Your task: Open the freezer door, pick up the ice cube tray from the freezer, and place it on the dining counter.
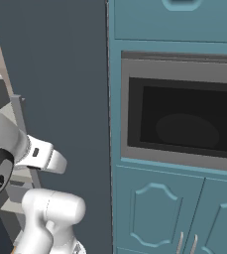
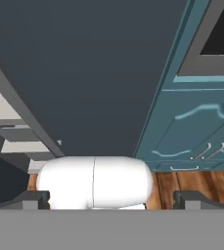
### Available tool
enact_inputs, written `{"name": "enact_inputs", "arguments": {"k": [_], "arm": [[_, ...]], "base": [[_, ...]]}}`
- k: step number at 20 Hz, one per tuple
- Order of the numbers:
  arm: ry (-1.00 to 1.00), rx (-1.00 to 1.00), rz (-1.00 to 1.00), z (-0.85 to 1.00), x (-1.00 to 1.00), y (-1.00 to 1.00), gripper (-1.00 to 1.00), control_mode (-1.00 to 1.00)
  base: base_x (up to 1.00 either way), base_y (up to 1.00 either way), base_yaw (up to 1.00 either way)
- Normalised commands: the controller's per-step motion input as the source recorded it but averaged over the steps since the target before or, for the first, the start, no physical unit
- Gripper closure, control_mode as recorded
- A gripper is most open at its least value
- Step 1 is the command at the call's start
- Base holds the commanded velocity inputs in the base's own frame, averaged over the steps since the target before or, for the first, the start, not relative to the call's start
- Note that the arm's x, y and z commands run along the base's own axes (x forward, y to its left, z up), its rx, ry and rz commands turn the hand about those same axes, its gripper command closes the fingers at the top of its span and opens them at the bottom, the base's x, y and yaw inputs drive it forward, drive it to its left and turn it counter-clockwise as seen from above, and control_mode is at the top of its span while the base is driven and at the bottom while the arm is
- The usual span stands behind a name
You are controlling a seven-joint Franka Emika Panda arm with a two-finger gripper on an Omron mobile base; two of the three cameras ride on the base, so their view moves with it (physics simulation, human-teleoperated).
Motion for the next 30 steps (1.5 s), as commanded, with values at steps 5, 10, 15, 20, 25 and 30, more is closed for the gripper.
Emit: {"name": "enact_inputs", "arguments": {"k": [5, 10, 15, 20, 25, 30], "arm": [[0.00, 0.00, 0.01, -0.06, 0.01, 0.00, -1.00, -1.00], [0.00, 0.00, 0.01, 0.00, 0.00, 0.00, -1.00, -1.00], [0.00, 0.00, 0.00, 0.00, 0.00, 0.00, -1.00, -1.00], [0.00, 0.00, 0.00, 0.03, 0.00, 0.00, -1.00, -1.00], [-0.02, 0.00, 0.00, 0.09, 0.00, 0.00, -1.00, -1.00], [-0.08, 0.00, 0.00, 0.07, 0.00, 0.00, -1.00, -1.00]], "base": [[0.00, 0.00, 0.00], [0.00, 0.00, 0.00], [0.00, 0.00, 0.00], [0.00, 0.00, 0.00], [0.00, 0.00, 0.00], [0.00, 0.00, 0.00]]}}
